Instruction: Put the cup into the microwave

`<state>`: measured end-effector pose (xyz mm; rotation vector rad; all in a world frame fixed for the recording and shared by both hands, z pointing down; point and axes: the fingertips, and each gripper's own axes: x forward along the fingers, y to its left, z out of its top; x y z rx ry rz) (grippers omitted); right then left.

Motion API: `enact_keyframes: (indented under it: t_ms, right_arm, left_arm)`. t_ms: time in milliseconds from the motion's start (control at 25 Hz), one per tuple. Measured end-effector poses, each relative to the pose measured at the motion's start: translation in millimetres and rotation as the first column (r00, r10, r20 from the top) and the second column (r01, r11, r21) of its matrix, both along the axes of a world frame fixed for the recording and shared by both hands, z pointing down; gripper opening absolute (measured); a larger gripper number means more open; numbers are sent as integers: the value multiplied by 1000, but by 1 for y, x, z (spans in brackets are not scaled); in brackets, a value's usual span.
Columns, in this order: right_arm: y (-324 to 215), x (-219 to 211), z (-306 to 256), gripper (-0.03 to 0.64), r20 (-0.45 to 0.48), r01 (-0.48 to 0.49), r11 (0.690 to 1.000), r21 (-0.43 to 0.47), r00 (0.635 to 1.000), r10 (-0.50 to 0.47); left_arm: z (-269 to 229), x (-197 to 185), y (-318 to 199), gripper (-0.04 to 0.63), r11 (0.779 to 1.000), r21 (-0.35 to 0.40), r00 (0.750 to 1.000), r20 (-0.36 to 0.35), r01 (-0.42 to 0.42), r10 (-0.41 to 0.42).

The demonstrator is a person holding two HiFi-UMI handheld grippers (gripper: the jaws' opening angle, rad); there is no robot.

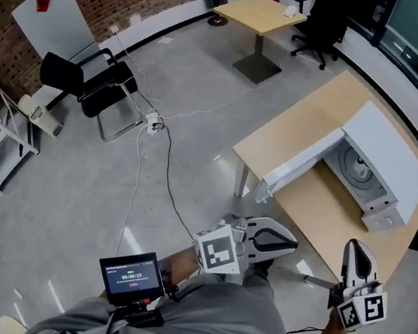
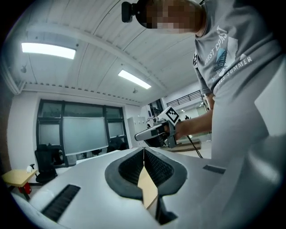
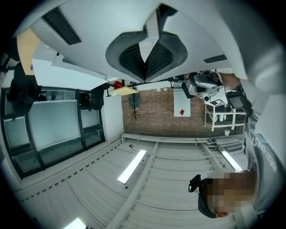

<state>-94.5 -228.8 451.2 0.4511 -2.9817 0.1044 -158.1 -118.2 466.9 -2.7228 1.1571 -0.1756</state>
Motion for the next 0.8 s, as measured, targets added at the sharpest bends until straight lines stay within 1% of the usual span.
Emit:
enact_keyframes:
  t_ms: [120,280,360,520,720,760,800]
  right_arm:
    - [30,6,-13,18,-11,11,999,43,1000,-10]
    - [62,21,-23,18,-36,13,995,97,999,-10]
    - [77,29,-28,18,-41,11,995,98,999,-7]
    - [104,50,-37,20,-13,15,998,57,1000,-14]
    - [130,84,-45,20,-11,10,996,84,1000,-9]
    - [131,96,-41,20,-15,3,995,97,1000,-2]
    - [130,109,-34,20,-16,1,994,106,1000,1]
  left_arm:
    - [-6,12,10,23,999,22,999,9,-43,42]
    - [-10,31,17,23,993,34,994,22,-109,109]
    - [-12,41,20,23,989,35,990,25,-142,141]
    - [-18,71,26,23,979,39,979,36,-202,201]
    - [-23,119,33,23,962,48,963,43,-268,267]
    - [-18,132,33,23,960,35,960,51,-278,276]
    - [-9,144,34,23,960,6,958,66,-280,279]
